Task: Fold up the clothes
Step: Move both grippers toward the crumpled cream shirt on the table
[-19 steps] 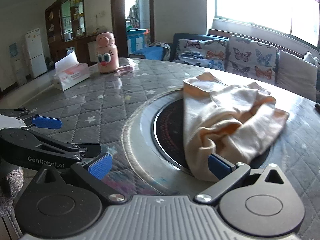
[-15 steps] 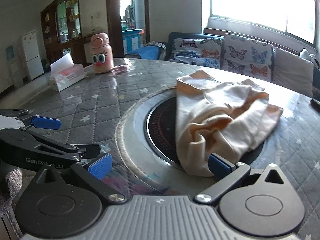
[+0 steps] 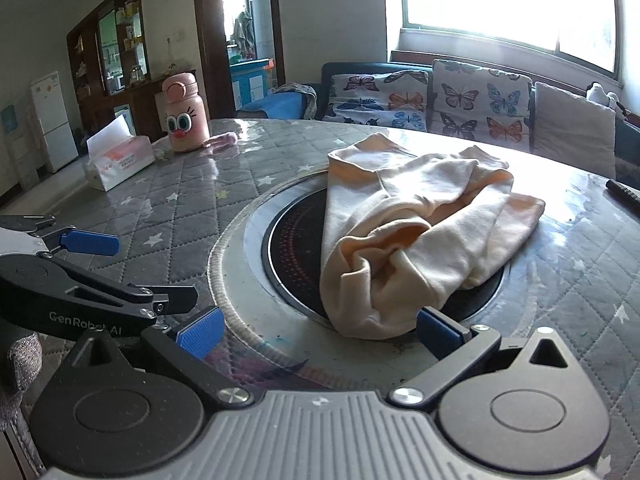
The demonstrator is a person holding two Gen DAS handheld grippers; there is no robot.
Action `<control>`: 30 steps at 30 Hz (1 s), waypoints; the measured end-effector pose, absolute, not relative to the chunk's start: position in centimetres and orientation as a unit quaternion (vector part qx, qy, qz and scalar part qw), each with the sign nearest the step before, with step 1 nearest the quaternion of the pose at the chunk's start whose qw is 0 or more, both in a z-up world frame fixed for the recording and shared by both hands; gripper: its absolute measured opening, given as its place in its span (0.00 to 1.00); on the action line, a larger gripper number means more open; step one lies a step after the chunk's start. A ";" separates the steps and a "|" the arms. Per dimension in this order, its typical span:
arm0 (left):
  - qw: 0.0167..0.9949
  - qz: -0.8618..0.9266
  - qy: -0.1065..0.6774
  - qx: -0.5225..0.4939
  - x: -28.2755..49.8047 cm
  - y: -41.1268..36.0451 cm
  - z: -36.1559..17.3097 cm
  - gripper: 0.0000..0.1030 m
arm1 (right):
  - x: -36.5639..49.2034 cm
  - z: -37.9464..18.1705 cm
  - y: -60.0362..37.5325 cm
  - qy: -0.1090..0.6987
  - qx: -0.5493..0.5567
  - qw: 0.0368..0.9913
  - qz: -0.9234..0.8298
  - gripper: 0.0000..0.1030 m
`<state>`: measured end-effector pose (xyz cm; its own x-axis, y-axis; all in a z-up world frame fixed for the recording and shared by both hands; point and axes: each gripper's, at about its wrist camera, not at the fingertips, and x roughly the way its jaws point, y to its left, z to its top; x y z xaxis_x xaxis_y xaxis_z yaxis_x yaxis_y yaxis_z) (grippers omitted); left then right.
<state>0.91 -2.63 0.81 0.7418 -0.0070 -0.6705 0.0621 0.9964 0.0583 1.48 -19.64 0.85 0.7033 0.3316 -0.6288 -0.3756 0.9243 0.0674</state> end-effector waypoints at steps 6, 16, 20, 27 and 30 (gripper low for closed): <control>0.930 -0.026 0.364 0.044 1.4 -3.3 0.9 1.00 | 1.6 1.0 -20.6 0.336 -0.026 0.924 0.183 1.00; 0.927 -0.033 0.370 0.048 2.4 -4.1 1.2 1.00 | 2.1 1.1 -22.0 0.341 -0.017 0.924 0.173 1.00; 0.925 -0.036 0.376 0.050 2.6 -4.5 1.0 1.00 | 2.3 1.0 -22.2 0.344 -0.018 0.923 0.170 1.00; 0.922 -0.041 0.381 0.052 3.1 -4.9 0.9 1.00 | 2.5 0.8 -22.2 0.348 -0.017 0.922 0.167 1.00; 0.922 -0.042 0.381 0.055 3.4 -5.0 1.0 1.00 | 2.8 0.7 -22.5 0.348 -0.015 0.923 0.167 1.00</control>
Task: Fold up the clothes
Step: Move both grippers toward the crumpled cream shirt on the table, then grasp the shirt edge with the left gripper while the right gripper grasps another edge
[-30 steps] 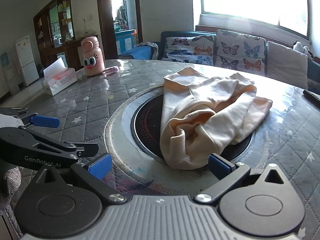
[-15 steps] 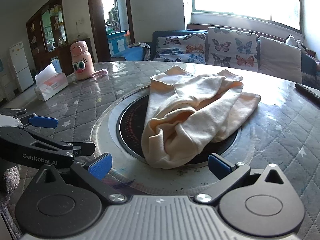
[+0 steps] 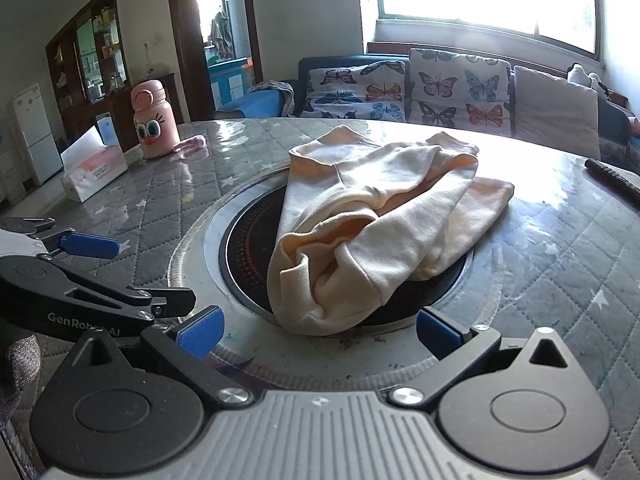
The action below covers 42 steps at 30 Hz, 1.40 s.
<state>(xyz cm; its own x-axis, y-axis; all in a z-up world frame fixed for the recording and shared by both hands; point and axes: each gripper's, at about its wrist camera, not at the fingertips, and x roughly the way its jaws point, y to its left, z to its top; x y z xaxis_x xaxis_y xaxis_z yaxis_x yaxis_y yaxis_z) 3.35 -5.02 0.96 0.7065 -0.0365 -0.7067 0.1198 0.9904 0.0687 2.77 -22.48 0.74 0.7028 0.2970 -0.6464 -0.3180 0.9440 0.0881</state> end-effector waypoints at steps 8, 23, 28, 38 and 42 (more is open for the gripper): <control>0.927 -0.045 0.367 0.066 4.4 -5.5 1.9 1.00 | 3.3 1.2 -22.8 0.345 -0.020 0.923 0.167 1.00; 0.933 -0.100 0.332 0.095 9.7 -9.2 4.6 0.84 | 6.8 1.9 -26.8 0.347 0.013 0.930 0.122 0.89; 0.928 -0.130 0.333 0.108 12.3 -11.5 4.3 0.75 | 8.4 1.8 -28.4 0.350 0.026 0.930 0.109 0.85; 0.906 -0.179 0.361 0.130 16.6 -14.0 1.6 0.36 | 11.5 1.7 -30.6 0.348 0.046 0.932 0.094 0.74; 0.904 -0.194 0.366 0.108 16.6 -13.2 1.5 0.11 | 13.0 1.8 -30.8 0.348 0.060 0.930 0.102 0.69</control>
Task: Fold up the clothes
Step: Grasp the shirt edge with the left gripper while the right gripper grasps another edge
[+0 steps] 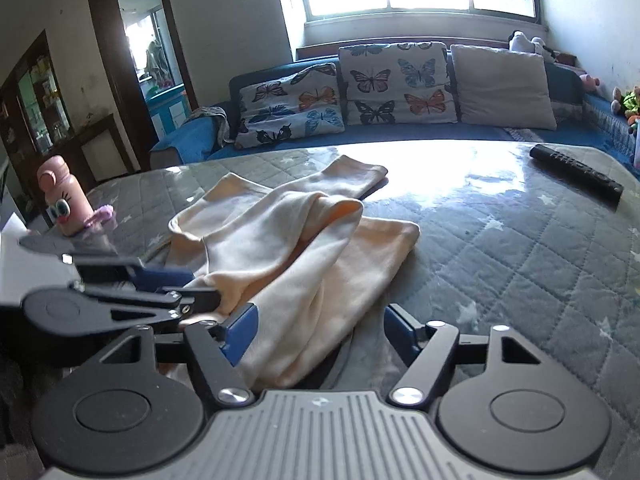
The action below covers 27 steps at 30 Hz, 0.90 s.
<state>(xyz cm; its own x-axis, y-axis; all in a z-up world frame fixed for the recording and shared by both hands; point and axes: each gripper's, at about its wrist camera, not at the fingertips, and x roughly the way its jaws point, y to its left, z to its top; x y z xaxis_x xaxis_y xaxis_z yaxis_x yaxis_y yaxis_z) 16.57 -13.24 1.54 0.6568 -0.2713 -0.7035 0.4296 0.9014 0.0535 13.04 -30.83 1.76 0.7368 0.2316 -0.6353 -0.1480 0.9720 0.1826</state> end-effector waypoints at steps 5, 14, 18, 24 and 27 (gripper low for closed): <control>0.914 -0.184 0.349 0.090 15.4 -11.7 2.7 0.05 | 15.0 1.3 -29.5 0.355 0.068 0.924 0.129 0.62; 0.934 -0.124 0.333 0.037 12.9 -5.9 4.8 0.04 | 14.7 -0.1 -27.4 0.369 0.062 0.912 0.167 0.24; 0.938 -0.102 0.331 0.018 11.5 -3.5 5.1 0.03 | 13.6 0.2 -27.6 0.367 0.065 0.912 0.171 0.10; 0.938 -0.091 0.334 -0.015 8.1 -0.6 5.2 0.03 | 11.1 1.4 -28.5 0.356 0.070 0.916 0.173 0.09; 0.934 -0.091 0.344 -0.029 5.9 0.9 5.4 0.03 | 9.4 2.1 -28.9 0.357 0.064 0.914 0.183 0.08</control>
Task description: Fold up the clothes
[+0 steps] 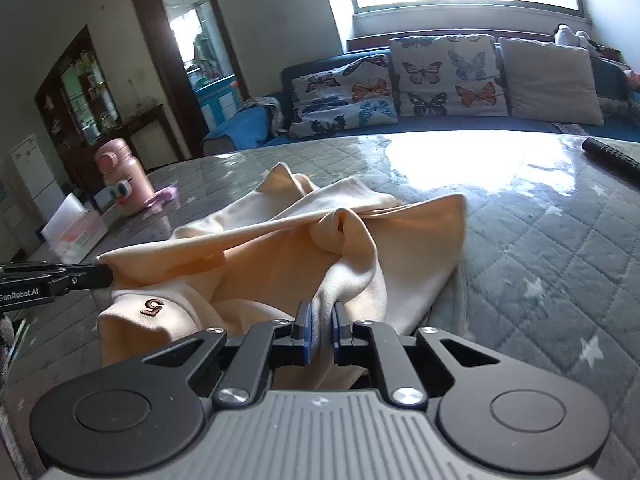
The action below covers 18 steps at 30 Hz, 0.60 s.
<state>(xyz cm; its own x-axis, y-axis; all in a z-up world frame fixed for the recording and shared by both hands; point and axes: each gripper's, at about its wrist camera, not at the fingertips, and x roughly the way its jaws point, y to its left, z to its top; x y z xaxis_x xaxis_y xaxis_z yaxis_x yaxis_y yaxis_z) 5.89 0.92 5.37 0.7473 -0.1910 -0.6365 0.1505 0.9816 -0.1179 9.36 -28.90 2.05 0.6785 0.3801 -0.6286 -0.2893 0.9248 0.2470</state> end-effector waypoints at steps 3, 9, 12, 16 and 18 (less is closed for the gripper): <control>0.929 -0.094 0.357 -0.039 3.8 2.4 5.4 0.03 | 7.3 2.4 -29.2 0.360 0.052 0.911 0.195 0.08; 0.916 -0.114 0.385 -0.028 1.3 3.6 5.0 0.08 | 3.9 2.7 -29.5 0.390 0.023 0.895 0.213 0.10; 0.919 -0.116 0.376 -0.013 1.1 3.2 5.1 0.09 | 3.8 3.3 -29.3 0.389 0.004 0.896 0.211 0.17; 0.927 -0.125 0.353 -0.002 1.6 2.3 6.1 0.33 | 4.5 3.9 -28.2 0.373 -0.018 0.904 0.209 0.34; 0.929 -0.132 0.345 0.015 2.3 1.3 6.2 0.39 | 5.4 3.8 -27.2 0.368 -0.037 0.905 0.210 0.36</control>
